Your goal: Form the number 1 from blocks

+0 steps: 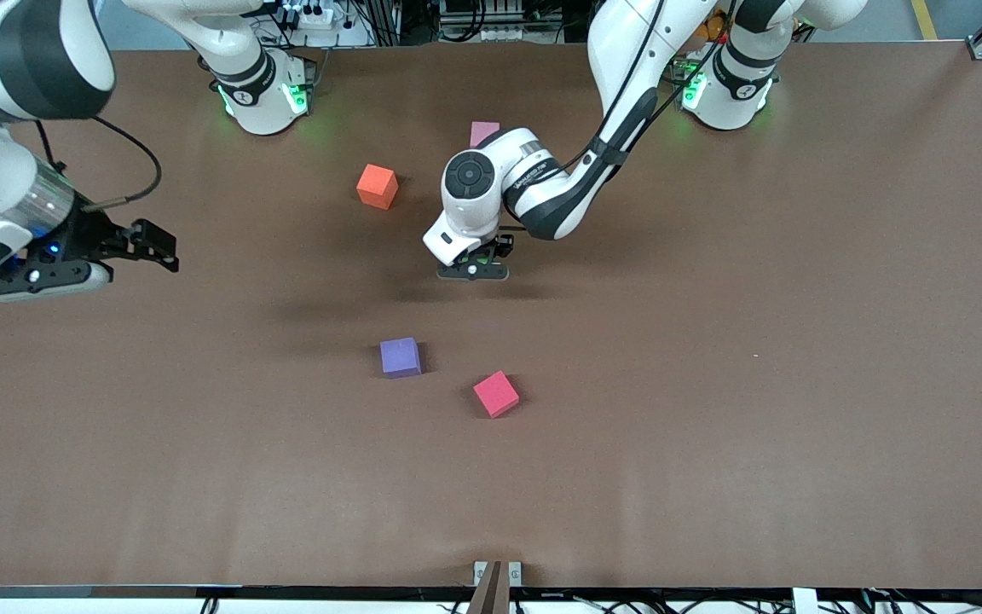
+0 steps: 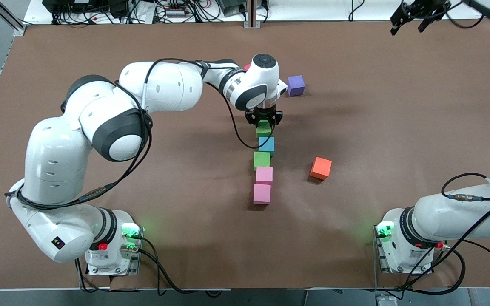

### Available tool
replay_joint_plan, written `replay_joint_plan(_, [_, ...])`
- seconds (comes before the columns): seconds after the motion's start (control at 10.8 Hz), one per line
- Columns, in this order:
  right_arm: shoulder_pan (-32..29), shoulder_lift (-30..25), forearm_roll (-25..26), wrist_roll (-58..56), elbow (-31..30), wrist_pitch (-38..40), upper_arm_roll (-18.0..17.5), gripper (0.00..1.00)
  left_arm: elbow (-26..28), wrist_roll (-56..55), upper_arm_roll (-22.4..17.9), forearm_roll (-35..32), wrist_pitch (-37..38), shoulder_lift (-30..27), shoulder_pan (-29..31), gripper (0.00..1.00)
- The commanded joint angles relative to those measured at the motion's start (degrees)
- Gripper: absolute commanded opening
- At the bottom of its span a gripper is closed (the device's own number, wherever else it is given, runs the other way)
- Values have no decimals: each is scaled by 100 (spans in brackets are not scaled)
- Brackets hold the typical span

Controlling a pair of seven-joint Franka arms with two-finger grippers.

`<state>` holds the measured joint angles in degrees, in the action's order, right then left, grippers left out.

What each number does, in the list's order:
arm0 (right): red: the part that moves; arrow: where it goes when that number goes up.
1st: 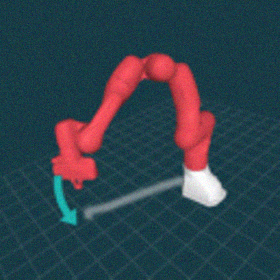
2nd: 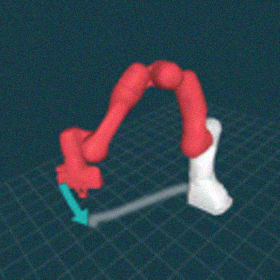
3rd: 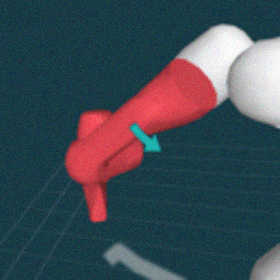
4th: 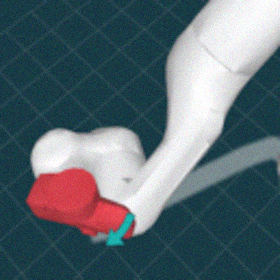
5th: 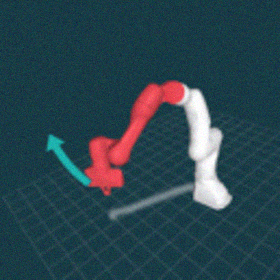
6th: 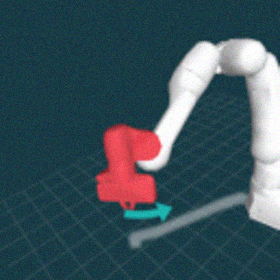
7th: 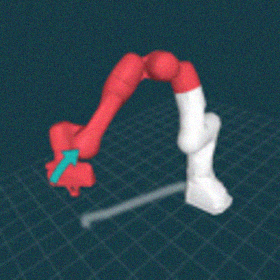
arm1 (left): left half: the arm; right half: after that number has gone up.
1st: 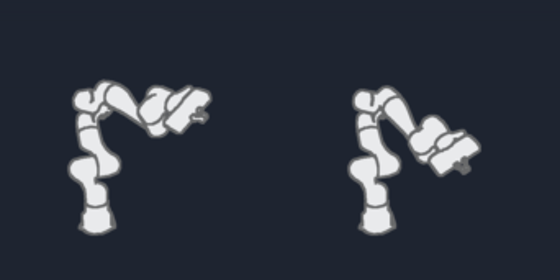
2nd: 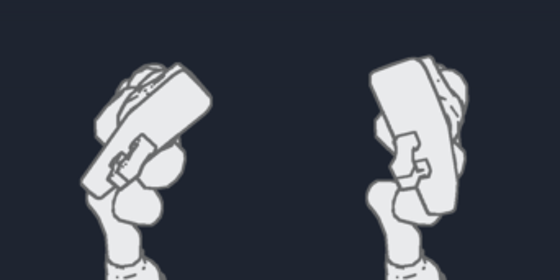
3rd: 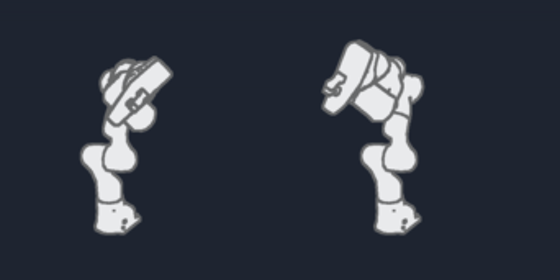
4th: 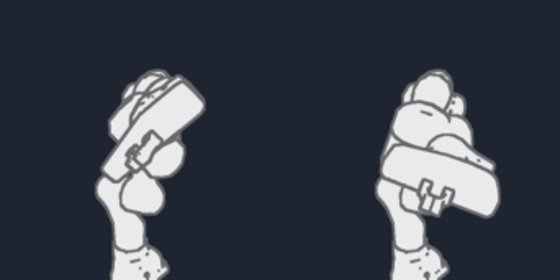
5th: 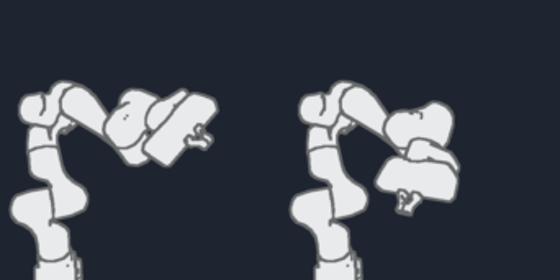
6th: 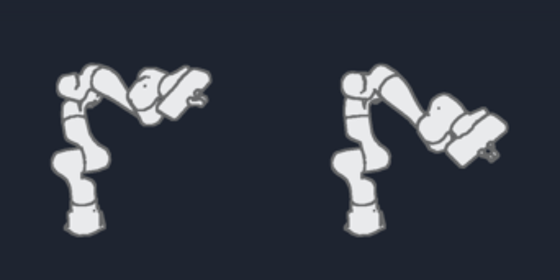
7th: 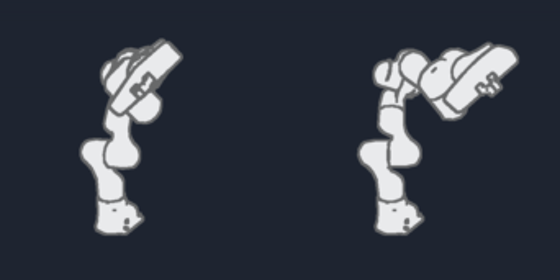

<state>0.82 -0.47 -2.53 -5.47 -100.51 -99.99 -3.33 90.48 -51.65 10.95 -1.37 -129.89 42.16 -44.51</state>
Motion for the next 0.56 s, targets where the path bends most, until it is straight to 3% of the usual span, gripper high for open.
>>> replay_joint_plan(0.0, [15,55,94,-60,977,926,16,100,-118,15,-102,155,52,73,-102,0])
replay_joint_plan(0.46, [-82,20,42,-41,1394,1360,43,100,-118,6,-102,163,43,126,-198,0])
